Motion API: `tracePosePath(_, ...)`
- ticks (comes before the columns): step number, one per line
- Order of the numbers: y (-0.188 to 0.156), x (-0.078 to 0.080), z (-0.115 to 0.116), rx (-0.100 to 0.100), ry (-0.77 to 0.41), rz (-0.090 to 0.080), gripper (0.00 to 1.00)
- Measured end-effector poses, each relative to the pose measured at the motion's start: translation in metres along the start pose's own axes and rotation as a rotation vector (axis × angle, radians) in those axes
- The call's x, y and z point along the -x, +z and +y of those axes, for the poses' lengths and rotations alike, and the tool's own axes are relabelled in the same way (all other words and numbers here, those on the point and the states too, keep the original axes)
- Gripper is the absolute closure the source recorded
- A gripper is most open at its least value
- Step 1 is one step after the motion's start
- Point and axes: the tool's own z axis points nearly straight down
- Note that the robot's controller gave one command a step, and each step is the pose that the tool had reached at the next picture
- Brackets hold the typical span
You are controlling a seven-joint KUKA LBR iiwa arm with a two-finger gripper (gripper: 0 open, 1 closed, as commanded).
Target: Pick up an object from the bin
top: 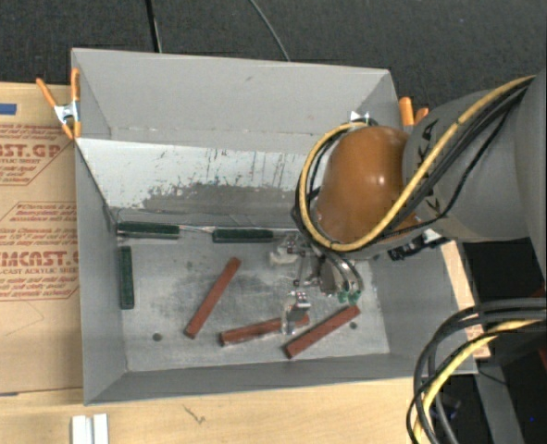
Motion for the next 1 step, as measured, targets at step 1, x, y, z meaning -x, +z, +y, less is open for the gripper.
tracePosePath(1,0.0161,-0.0049,-0.0064,-0.001,-0.002,0.004,0.0)
